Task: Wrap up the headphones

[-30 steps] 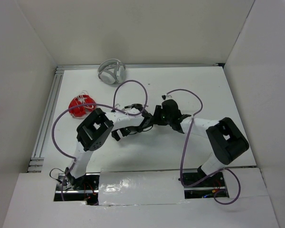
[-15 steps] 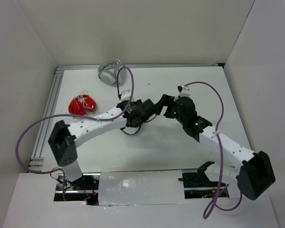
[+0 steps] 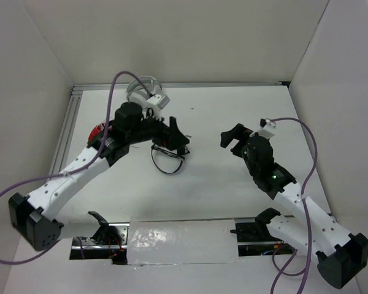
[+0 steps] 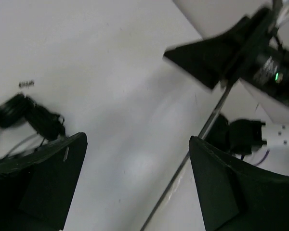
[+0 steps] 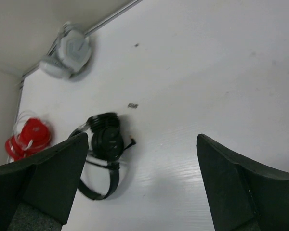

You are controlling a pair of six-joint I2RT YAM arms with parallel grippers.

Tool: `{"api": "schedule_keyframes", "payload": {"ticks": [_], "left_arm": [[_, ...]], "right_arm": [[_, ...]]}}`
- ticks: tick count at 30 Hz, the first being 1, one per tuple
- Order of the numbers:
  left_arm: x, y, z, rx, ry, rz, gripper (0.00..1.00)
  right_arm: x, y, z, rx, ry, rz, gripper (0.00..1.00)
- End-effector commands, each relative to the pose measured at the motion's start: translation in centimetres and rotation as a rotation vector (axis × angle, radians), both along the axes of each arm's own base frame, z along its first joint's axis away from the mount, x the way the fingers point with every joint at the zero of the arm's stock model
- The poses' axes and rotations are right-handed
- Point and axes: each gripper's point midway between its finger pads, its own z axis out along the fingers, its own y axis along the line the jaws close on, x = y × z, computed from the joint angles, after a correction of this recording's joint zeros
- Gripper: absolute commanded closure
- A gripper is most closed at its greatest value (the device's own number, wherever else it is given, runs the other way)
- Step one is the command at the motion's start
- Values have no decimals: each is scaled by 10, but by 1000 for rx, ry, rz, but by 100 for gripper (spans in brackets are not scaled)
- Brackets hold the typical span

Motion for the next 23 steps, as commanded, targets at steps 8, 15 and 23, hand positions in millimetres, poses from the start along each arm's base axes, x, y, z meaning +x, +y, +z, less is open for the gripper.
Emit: {"api": "schedule_keyframes", "payload": {"ticks": [8,15,23], "left_arm": [[-48,90,-14,-74,-68,152,0],[-50,115,-21,-78,-61,242,1],[-41,115,-30,-75,-24,230,1]], "right_arm": [[-4,-84,-8,35,78,-204,0],[-4,-93,6,9,105,-228,0],[-7,-87,14,31,33,-187,0]]}}
